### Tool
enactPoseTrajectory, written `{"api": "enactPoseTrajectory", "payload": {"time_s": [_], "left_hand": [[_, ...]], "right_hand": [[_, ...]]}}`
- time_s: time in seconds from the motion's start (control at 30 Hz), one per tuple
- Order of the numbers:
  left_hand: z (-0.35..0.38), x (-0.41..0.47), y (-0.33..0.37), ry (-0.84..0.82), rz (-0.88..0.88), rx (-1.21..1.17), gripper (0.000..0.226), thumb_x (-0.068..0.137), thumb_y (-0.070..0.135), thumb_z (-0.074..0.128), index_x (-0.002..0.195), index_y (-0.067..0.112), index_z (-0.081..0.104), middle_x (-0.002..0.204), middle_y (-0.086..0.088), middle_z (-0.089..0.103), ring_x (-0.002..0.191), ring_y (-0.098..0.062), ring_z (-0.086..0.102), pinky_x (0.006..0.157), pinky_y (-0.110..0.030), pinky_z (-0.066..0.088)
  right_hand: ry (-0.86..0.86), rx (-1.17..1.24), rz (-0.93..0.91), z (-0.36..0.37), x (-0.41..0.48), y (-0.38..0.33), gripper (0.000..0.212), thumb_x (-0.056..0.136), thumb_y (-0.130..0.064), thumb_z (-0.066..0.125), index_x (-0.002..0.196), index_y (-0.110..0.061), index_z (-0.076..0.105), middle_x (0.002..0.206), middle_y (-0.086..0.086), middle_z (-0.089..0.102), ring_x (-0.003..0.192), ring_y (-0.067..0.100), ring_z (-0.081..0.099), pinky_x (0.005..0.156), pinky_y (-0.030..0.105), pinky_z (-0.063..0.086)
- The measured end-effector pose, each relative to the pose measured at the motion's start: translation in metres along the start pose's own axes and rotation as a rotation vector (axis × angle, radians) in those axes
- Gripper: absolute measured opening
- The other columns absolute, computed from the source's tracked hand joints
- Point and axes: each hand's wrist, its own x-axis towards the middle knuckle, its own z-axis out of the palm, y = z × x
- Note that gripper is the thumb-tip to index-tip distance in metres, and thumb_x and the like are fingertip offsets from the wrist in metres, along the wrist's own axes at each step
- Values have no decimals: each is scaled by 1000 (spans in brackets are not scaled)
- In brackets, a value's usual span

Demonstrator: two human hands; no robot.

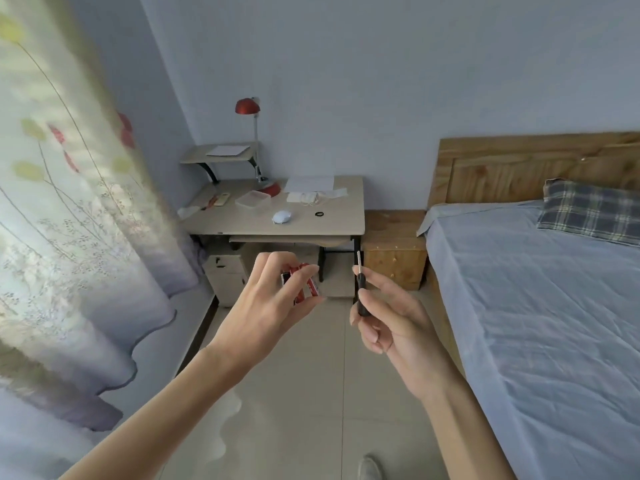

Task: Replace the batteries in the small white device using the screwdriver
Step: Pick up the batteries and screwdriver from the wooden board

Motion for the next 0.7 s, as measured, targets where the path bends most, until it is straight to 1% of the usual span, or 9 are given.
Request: {"api": "enactPoseTrajectory", "payload": {"time_s": [0.13,0.23,0.3,0.37,0.47,0.53,0.63,0.7], "left_hand": [[53,59,-58,57,-7,-18,41,104,41,69,132,10,66,124,-8,52,108,-28,51,96,-30,48],[82,98,-96,73,10,-17,41,105,41,68,135,14,62,125,-7,50,107,-28,51,97,-30,48],[99,123,-121,80,-15,-2,42,105,42,68,136,14,62,125,-7,50,107,-27,50,97,-30,47],[115,137,-141,70,-57,-5,42,105,41,68,135,12,63,125,-8,50,106,-27,50,96,-29,47],[138,156,-177,47,-38,4,43,106,42,66,135,11,63,124,-8,50,107,-28,50,97,-30,47],[155,168,-204,33,-42,8,44,107,44,64,135,11,63,125,-8,50,108,-28,50,97,-30,47],[178,191,-250,41,-57,0,43,107,44,64,135,10,64,127,-9,51,109,-28,51,96,-28,45],[191,209,-286,48,-50,11,43,107,43,63,135,11,64,128,-9,51,110,-28,51,97,-29,46]], "right_hand": [[-38,-68,16,-29,96,-11,50,99,-30,73,147,-33,60,92,22,70,58,19,46,51,27,39],[-54,-89,28,-46,156,-22,50,100,-30,71,148,-34,58,93,21,72,59,20,47,53,28,41],[-45,-91,36,-56,194,-27,49,101,-27,70,148,-34,58,92,21,72,60,21,46,53,29,41],[-37,-115,74,-63,223,-26,48,101,-26,69,147,-36,57,94,21,72,61,21,46,54,30,40],[-62,-115,94,-74,268,-18,47,103,-25,69,146,-39,58,98,25,74,61,22,47,54,29,42],[-47,-111,106,-78,303,-15,46,103,-22,68,146,-39,58,100,27,75,61,22,47,53,29,43],[-46,-118,115,-84,361,-7,46,104,-20,66,145,-40,59,105,29,75,62,24,47,53,30,43],[-54,-122,109,-90,400,-2,45,105,-20,64,145,-41,58,108,30,76,62,24,48,53,30,43]]}}
